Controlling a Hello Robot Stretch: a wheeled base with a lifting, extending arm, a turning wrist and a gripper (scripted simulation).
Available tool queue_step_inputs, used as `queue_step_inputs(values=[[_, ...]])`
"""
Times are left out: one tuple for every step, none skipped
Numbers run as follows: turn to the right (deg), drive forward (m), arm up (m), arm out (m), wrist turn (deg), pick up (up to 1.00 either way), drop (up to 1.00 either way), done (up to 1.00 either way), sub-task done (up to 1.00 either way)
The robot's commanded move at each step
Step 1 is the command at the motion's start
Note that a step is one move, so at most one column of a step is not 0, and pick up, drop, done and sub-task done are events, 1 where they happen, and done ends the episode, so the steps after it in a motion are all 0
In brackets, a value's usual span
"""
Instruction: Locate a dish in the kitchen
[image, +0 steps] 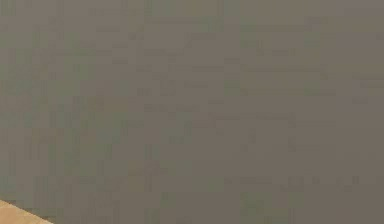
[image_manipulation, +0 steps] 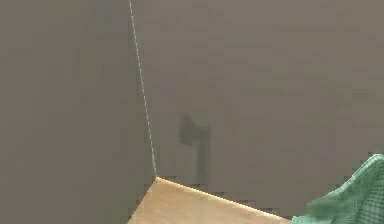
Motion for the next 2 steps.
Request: queue_step_inputs(values=[[-45.0,0.00,0.00,0.00,0.0,0.00,0.00,0.00,0.00],[-27.0,0.00,0.00,0.00,0.0,0.00,0.00,0.00,0.00]])
